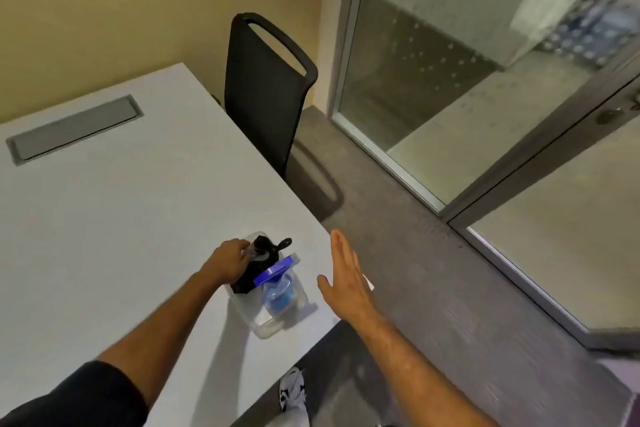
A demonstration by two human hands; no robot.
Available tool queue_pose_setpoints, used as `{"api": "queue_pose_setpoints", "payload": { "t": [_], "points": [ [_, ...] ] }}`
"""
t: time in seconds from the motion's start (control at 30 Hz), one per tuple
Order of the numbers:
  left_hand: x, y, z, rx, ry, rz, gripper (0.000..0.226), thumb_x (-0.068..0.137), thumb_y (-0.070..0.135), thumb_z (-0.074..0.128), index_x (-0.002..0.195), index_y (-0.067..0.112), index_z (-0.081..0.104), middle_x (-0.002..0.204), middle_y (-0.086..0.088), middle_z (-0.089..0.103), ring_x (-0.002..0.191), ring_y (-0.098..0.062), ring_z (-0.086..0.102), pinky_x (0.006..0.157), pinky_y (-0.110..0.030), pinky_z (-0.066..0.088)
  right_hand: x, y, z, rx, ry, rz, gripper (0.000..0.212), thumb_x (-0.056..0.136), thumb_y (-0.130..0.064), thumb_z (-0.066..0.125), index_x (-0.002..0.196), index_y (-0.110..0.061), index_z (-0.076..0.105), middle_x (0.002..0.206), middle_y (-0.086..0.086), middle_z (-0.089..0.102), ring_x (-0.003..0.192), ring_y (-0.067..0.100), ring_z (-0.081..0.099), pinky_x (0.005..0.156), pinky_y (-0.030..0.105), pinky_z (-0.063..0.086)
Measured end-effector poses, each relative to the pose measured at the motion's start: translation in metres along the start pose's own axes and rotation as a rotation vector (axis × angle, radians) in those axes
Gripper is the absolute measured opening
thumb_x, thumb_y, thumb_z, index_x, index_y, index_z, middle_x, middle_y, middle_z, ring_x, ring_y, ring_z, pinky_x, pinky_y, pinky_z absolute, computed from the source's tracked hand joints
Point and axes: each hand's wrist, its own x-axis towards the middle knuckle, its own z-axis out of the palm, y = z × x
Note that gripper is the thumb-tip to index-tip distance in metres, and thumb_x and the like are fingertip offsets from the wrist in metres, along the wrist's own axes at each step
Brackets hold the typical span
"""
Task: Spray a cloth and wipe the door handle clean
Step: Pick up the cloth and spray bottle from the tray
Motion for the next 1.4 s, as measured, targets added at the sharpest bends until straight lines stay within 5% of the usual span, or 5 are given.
{"api": "queue_pose_setpoints", "payload": {
  "t": [0.23, 0.53, 0.7, 1.07, 1.4],
  "points": [
    [0.02, -0.01, 0.03, -0.002, -0.051, -0.05, 0.026, 0.098, 0.023, 0.054, 0.116, 0.008, 0.065, 0.115, -0.017, 0.072, 0.103, -0.035, 0.066, 0.083, -0.035, 0.049, 0.004, -0.007, 0.052, 0.195, -0.17, 0.043, 0.104, 0.087, -0.035, 0.072, 0.158, -0.04, -0.004, 0.167, -0.017, 0.006, 0.137, -0.01, 0.007, 0.107, 0.021, 0.024],
    [0.035, -0.025, 0.06, -0.002, -0.024, -0.058, 0.042, 0.09, 0.016, 0.064, 0.127, 0.001, 0.053, 0.126, -0.02, 0.06, 0.11, -0.034, 0.061, 0.093, -0.042, 0.05, 0.005, -0.018, 0.102, 0.456, -0.156, 0.228, 0.095, 0.074, -0.045, 0.081, 0.13, -0.076, 0.011, 0.134, -0.031, 0.036, 0.131, 0.006, 0.045, 0.106, 0.035, 0.049],
    [0.032, -0.028, 0.073, 0.031, 0.034, -0.048, 0.048, 0.091, 0.025, 0.069, 0.129, 0.004, 0.049, 0.125, -0.017, 0.057, 0.103, -0.031, 0.063, 0.088, -0.04, 0.052, 0.019, -0.032, 0.118, 0.52, -0.042, 0.279, 0.103, 0.07, -0.039, 0.088, 0.149, -0.045, 0.022, 0.147, -0.024, 0.04, 0.139, 0.012, 0.044, 0.111, 0.039, 0.047],
    [0.032, -0.024, 0.074, -0.034, 0.041, -0.091, 0.078, 0.091, 0.027, 0.072, 0.153, 0.008, 0.027, 0.137, -0.018, 0.052, 0.112, -0.032, 0.063, 0.099, -0.043, 0.053, 0.031, -0.041, 0.126, 0.567, -0.02, 0.343, 0.073, 0.082, -0.019, 0.082, 0.125, -0.05, 0.032, 0.12, -0.016, 0.052, 0.124, 0.018, 0.058, 0.108, 0.038, 0.049],
    [0.03, -0.022, 0.05, -0.161, -0.015, -0.205, 0.037, 0.09, 0.026, 0.071, 0.118, 0.003, 0.063, 0.113, -0.016, 0.07, 0.103, -0.031, 0.066, 0.086, -0.033, 0.051, 0.026, -0.041, 0.108, 0.623, -0.019, 0.27, 0.065, 0.082, -0.001, 0.078, 0.13, -0.027, 0.041, 0.103, -0.005, 0.056, 0.096, 0.013, 0.064, 0.095, 0.038, 0.058]
  ]
}}
